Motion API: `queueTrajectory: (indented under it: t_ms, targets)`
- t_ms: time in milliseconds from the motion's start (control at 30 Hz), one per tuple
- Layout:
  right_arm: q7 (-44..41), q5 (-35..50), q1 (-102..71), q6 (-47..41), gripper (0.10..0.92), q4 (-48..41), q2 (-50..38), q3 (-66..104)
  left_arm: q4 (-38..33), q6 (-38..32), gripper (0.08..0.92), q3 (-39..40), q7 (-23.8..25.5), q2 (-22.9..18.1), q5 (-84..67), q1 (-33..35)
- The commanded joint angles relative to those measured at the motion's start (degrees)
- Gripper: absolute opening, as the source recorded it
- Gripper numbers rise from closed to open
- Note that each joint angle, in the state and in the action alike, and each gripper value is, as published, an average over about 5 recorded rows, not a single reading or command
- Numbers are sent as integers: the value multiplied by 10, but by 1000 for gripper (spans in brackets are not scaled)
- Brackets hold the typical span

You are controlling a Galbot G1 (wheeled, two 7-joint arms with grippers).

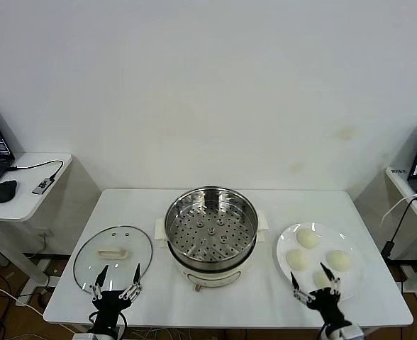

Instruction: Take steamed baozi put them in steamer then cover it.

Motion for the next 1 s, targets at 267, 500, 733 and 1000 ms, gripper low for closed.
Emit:
queueTrajectory:
  t_ms: [267,500,733,1000]
  targets:
    - [-199,-170,189,-87,823,-85,-238,-23,0,8,823,-4,0,-1,14,1]
    - [-329,-188,340,-82,823,-160,-341,-181,-5,7,823,-8,1,-2,23,5]
    - [-425,-159,537,-95,823,-223,-382,-385,-7,6,823,-12,3,-2,31,7]
    - [-484,-117,725,-66,823,-318,-366,-603,-6,6,823,-15,2,-5,37,11]
